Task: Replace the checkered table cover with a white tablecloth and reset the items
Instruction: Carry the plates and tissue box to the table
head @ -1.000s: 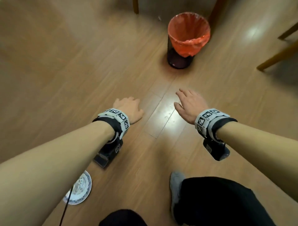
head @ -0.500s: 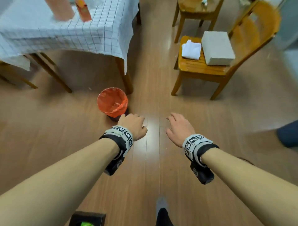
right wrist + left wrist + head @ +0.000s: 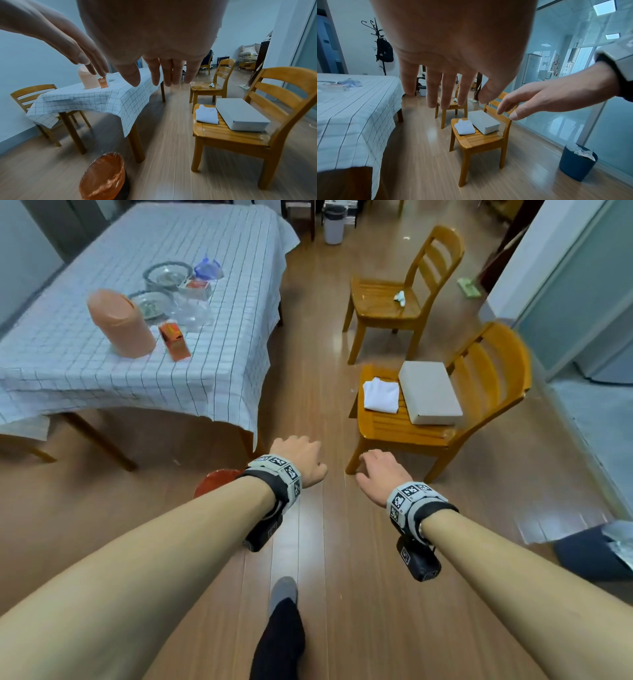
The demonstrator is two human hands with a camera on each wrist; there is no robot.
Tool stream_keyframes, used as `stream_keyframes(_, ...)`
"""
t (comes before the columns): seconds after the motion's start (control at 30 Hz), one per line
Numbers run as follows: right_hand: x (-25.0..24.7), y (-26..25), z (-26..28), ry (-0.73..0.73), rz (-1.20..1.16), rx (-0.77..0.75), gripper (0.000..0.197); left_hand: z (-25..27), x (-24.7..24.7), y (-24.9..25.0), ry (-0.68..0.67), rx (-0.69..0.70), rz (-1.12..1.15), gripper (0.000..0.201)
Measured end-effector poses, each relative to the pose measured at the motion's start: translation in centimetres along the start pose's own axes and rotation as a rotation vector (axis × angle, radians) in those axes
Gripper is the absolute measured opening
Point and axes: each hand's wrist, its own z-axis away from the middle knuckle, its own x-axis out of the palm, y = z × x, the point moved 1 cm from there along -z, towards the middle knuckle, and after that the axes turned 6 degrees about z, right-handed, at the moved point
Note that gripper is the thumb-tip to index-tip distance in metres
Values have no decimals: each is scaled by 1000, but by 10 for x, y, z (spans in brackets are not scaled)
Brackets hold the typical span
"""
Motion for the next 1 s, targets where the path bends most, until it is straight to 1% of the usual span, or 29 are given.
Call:
stream_keyframes(0.1,-38,-10,-46,-1,-37,40,48,-50,-34,-30,3,-1,69,49)
stream_keyframes(0.23,-85,-20,-97,-21,-27,110,51,-107,-69,-59,-71,15,73,50)
stream_keyframes(0.43,-164,-21,-190,93,-70,135,46,-201,-139,-90,-56,49,32,48)
stream_keyframes(0.6,-217,-4,-275,116,-77,111,50,-286,-190,-115,-14,36,23,50)
stream_keyframes(0.7,-245,11,-333,136,-109,75,48,-338,-218,-132,11,7,33,49)
stream_keyframes(0.83,-275,28,-419,130,-144,-10,46,-394,-250,-158,-33,-70,82,51)
stream_keyframes(1.0,-312,23,-530,77,-112,-119,47,-452,-289,-212,-26,-217,143,38)
